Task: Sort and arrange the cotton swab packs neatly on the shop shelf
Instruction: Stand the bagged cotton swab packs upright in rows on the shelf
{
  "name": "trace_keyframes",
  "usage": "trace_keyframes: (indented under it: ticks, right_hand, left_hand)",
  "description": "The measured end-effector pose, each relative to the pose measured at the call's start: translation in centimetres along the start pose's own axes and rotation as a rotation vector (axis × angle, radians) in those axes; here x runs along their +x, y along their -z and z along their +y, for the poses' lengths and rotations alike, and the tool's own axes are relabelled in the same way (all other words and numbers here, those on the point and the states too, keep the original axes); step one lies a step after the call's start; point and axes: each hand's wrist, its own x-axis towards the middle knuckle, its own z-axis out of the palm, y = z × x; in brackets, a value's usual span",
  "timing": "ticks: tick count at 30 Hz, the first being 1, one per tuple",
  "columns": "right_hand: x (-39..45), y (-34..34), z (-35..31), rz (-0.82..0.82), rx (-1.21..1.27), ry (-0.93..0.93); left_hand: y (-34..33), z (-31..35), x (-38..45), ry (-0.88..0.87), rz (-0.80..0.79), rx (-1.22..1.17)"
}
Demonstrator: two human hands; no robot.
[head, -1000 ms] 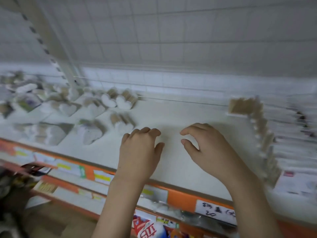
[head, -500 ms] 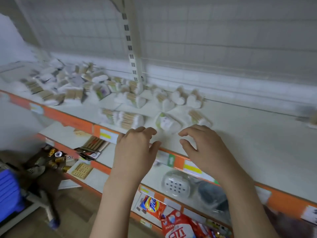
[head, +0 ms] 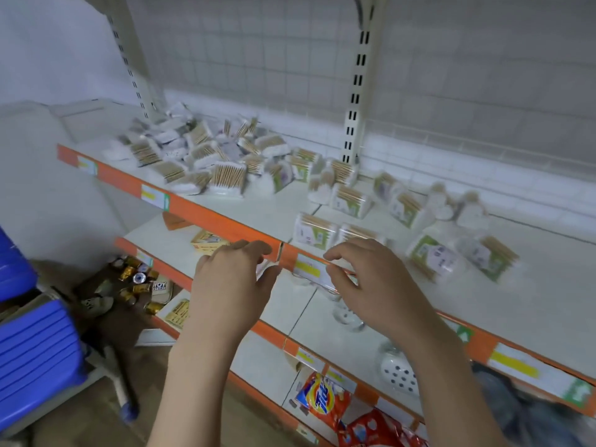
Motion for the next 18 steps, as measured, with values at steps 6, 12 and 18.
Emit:
trace_keyframes:
  ticks: [6, 12, 18]
  right_hand:
    - [3.9, -1.4, -0.1, 0.012, 0.003, 0.013]
    - [8.5, -3.1, 0.7, 0.004, -0.007, 0.072]
    - [12.4, -4.7, 0.2, -0.028, -0.008, 0.146]
  left_hand:
    - [-0.6, -1.9, 2.8, 0.027, 0.010, -0.027]
    - [-0.7, -3.6, 6.1, 0.050, 0.026, 0.006]
    - [-0.2, -6.6, 8.1, 0.108, 0.049, 0.034]
